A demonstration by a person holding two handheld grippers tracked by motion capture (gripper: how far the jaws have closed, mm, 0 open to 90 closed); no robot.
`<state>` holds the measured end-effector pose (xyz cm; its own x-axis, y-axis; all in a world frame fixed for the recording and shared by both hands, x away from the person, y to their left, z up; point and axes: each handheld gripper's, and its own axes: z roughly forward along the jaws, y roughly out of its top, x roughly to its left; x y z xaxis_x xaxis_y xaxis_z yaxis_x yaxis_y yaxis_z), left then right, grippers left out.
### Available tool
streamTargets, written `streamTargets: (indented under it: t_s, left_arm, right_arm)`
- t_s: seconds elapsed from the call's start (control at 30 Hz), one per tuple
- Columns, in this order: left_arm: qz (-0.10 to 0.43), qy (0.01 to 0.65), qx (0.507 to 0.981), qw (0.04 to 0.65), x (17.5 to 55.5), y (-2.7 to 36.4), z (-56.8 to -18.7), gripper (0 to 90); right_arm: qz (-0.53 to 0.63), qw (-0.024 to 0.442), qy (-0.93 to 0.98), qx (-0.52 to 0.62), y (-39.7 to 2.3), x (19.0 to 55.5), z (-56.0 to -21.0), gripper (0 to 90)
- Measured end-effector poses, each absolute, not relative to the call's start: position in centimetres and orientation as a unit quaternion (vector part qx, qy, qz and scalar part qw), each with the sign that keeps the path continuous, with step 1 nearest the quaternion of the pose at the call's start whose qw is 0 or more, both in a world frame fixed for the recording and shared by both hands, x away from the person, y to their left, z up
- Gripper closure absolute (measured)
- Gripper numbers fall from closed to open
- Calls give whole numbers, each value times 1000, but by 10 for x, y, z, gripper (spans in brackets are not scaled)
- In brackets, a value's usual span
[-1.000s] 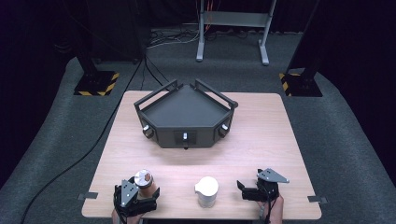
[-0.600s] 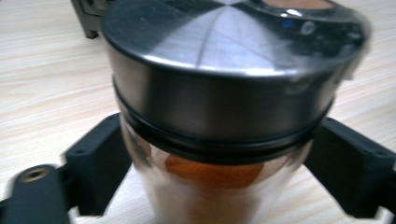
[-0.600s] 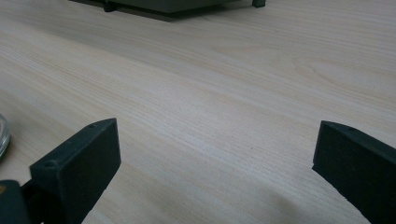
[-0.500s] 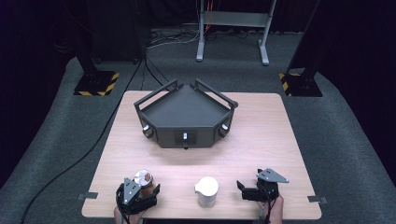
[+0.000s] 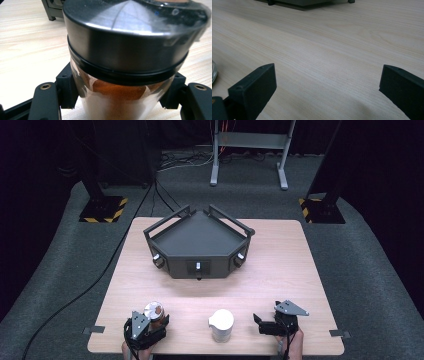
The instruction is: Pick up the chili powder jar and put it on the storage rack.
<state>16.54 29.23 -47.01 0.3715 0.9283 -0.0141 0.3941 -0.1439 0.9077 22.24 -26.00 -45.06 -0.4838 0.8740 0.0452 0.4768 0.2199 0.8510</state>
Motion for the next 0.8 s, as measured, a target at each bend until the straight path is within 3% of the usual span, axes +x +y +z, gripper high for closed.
streamTargets:
  t_s: [0.8]
  left_arm:
    - [298,462,697,460,164,294,-461,318]
  right_arm:
    - [431,230,747,451,-260,223,-451,0]
